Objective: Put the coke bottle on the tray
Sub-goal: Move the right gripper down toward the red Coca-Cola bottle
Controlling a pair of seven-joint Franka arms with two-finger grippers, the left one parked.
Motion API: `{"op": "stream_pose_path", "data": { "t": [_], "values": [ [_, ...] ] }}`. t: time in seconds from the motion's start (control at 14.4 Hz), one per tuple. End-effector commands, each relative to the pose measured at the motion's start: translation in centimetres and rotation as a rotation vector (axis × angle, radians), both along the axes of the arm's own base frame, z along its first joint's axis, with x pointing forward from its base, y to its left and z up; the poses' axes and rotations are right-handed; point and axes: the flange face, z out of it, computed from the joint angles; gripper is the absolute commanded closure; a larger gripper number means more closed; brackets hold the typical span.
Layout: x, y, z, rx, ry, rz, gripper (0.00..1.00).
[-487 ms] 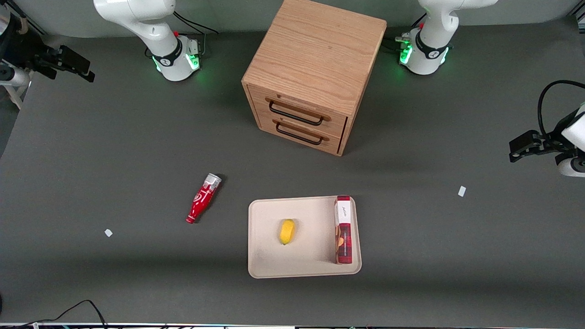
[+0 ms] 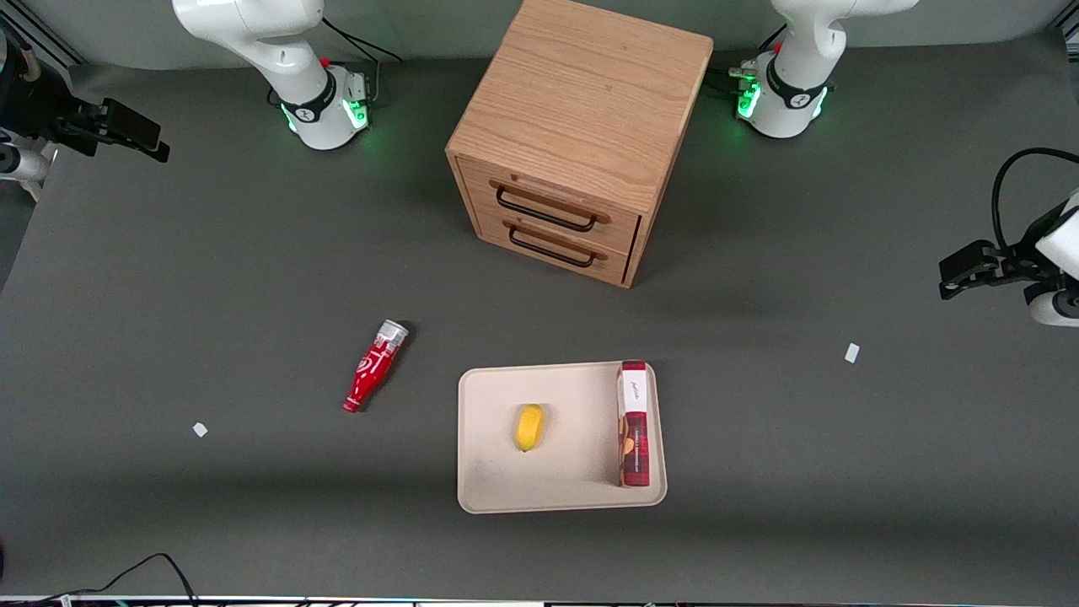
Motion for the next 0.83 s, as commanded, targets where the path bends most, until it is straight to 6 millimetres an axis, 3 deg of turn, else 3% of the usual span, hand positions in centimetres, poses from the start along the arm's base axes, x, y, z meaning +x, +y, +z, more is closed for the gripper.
{"op": "stream_pose_path", "data": {
  "t": [0.0,0.21,0.42,0.56,0.63,0.77],
  "values": [
    [-0.2,0.6,0.7,0.019,0.005,0.019,0.00],
    [0.4,1.8,1.4,0.021,-0.015,0.018,0.00],
    [3.6,4.3,1.0,0.040,-0.024,-0.080,0.00],
    [6.7,5.8,-2.4,0.030,0.008,-0.227,0.00],
    [8.2,7.4,-4.7,0.027,0.006,-0.265,0.00],
    [11.2,9.8,-11.0,0.007,0.052,-0.350,0.00]
  ]
}}
